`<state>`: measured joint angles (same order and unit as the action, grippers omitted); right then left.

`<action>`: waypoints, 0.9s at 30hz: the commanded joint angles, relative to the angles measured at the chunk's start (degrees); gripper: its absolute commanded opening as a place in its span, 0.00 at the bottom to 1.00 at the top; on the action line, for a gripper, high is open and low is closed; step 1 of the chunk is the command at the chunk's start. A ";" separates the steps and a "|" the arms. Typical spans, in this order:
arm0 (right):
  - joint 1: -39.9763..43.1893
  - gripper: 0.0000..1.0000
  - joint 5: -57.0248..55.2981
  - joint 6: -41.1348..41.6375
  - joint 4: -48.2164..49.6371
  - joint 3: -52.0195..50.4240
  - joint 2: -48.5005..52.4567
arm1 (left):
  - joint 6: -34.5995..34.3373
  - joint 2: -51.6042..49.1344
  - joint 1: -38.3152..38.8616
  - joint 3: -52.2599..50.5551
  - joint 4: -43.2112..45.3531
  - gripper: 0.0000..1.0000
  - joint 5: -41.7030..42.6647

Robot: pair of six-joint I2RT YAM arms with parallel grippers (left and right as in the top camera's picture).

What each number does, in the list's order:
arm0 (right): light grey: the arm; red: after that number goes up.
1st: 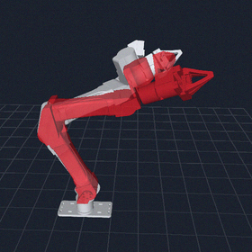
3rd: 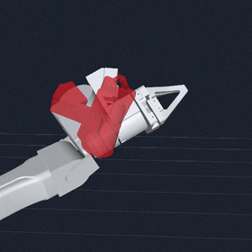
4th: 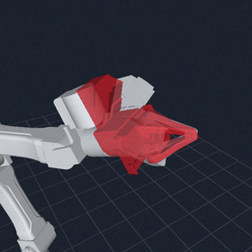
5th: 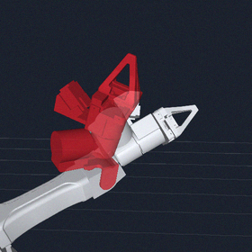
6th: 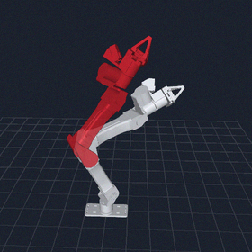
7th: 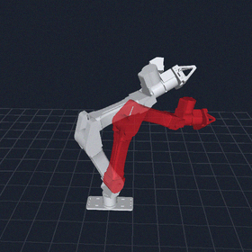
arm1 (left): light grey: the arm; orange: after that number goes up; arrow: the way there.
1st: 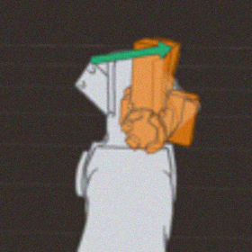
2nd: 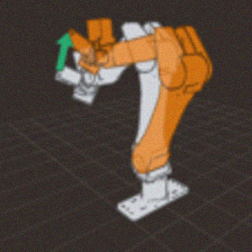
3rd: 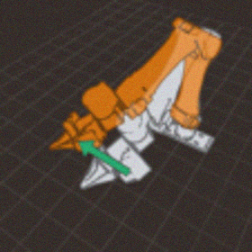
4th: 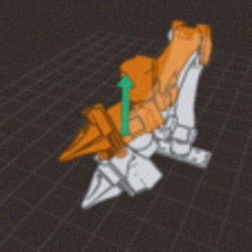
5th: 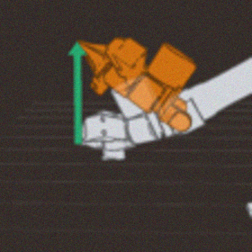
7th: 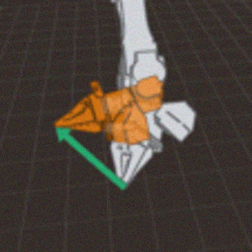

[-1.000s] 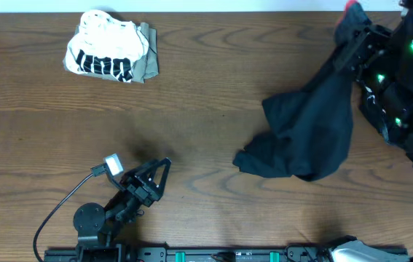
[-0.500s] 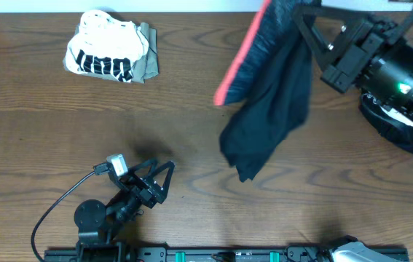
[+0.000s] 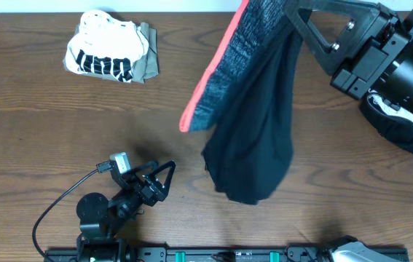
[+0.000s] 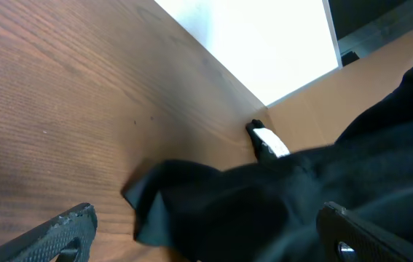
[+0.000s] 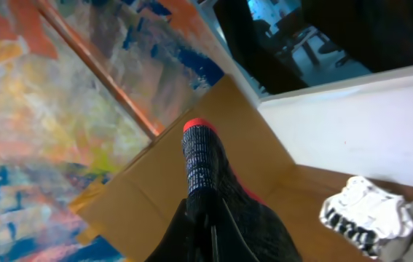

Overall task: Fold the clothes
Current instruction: 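Raise the leggings by the waistband, letting the legs hang down, then move the left gripper to the waistband's left corner and grasp it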

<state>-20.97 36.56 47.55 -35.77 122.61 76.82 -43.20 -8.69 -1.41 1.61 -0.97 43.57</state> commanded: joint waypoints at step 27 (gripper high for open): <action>-0.42 0.01 16.44 2.16 -7.32 0.50 0.72 | -0.52 -7.78 -0.17 11.63 16.26 0.98 11.78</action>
<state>-20.97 50.22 50.81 -43.31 122.61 77.73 -46.24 -13.76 -1.41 8.78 15.16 52.60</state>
